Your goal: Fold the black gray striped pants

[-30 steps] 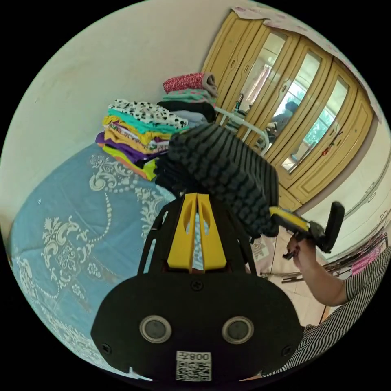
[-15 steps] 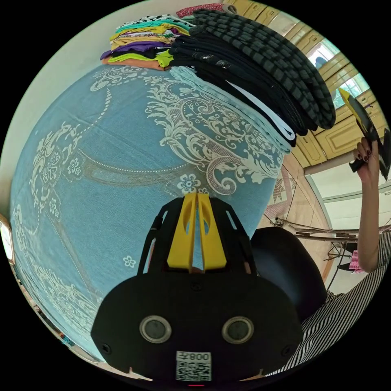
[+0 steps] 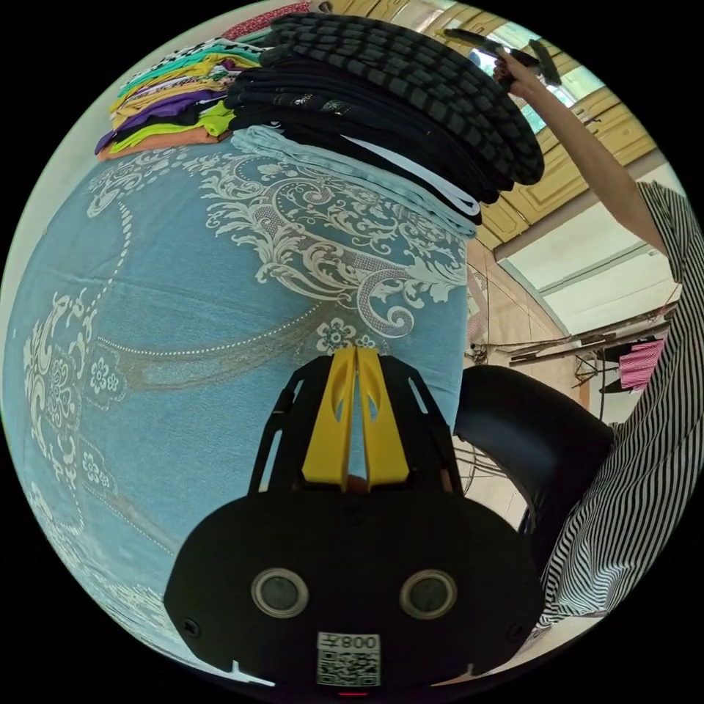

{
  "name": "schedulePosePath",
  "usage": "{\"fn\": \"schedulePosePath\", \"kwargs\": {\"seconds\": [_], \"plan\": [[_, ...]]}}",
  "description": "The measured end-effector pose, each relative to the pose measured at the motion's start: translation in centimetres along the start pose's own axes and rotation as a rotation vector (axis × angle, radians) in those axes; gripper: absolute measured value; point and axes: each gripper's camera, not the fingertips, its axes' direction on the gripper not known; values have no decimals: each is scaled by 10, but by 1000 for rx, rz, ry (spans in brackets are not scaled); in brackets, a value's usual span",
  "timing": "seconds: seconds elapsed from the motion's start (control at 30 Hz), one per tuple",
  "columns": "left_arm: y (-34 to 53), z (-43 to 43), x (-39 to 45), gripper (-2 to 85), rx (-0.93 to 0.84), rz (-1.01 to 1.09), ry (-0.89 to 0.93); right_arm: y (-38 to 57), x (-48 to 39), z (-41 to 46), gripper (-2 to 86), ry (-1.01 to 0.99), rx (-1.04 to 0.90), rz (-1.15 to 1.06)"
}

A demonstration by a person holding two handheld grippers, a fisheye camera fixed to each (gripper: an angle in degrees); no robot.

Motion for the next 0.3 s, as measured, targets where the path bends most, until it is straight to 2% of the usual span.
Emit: {"fn": "schedulePosePath", "kwargs": {"seconds": [0.17,0.3], "plan": [[-17,18,-12,3,-18,-67,57,-58,42,114,53,75,-219,58],[-37,36,-14,3,-83,-125,42,-82,66,183,64,99,-314,91]]}}
